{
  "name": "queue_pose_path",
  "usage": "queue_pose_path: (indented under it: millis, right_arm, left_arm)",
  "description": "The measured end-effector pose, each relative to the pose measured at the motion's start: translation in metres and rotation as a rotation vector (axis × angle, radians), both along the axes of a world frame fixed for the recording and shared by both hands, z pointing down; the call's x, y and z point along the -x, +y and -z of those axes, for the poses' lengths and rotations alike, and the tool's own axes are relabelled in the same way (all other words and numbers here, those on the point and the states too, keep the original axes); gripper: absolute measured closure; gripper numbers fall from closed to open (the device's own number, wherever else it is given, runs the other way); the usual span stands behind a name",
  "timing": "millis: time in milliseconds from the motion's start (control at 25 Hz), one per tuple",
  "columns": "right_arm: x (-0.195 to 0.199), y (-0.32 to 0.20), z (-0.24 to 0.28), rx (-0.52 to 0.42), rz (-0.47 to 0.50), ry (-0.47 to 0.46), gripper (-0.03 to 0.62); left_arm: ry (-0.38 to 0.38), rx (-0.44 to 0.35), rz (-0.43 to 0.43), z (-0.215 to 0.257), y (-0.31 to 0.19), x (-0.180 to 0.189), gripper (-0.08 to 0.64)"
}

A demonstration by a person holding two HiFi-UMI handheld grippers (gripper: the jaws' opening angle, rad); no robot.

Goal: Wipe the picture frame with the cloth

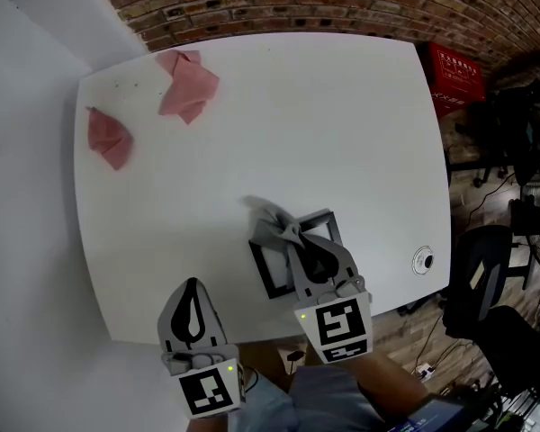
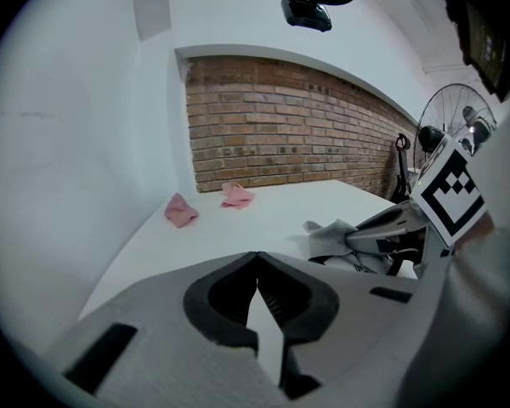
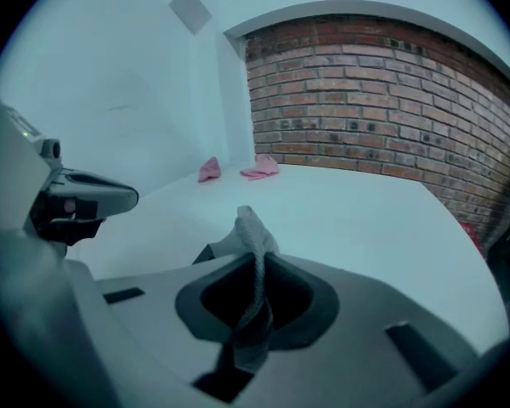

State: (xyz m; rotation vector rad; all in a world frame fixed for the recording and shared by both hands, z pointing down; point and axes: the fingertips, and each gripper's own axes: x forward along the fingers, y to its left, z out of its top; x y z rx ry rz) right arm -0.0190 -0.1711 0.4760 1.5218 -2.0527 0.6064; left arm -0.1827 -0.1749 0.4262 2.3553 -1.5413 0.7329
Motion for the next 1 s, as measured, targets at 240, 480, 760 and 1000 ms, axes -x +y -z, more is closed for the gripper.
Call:
queue_pose_path:
  millis: [240, 480, 760, 1000]
  right_arm:
    - [-0.016, 0.003, -0.002, 0.004, -0.023, 0.005, 0.555]
    - [-0.031, 0.005, -0.003, 0.008, -0.046, 0.012, 0.555]
    - [-0.051, 0.009, -0.003, 0.013, -0.082, 0.026, 0.557]
    - [-0.064, 0.013, -0.002, 0.016, -0.104, 0.028, 0.555]
  left_arm:
    - [0.001, -0.001, -0.02, -0.001, -0.001, -0.014, 0.551]
    - [0.001, 0.0, -0.04, -0.002, -0.002, -0.027, 0.551]
    - [0.006, -0.007, -0.068, 0.0, -0.002, -0.043, 0.551]
    - [0.003, -0.009, -0.083, 0.003, -0.002, -0.054, 0.551]
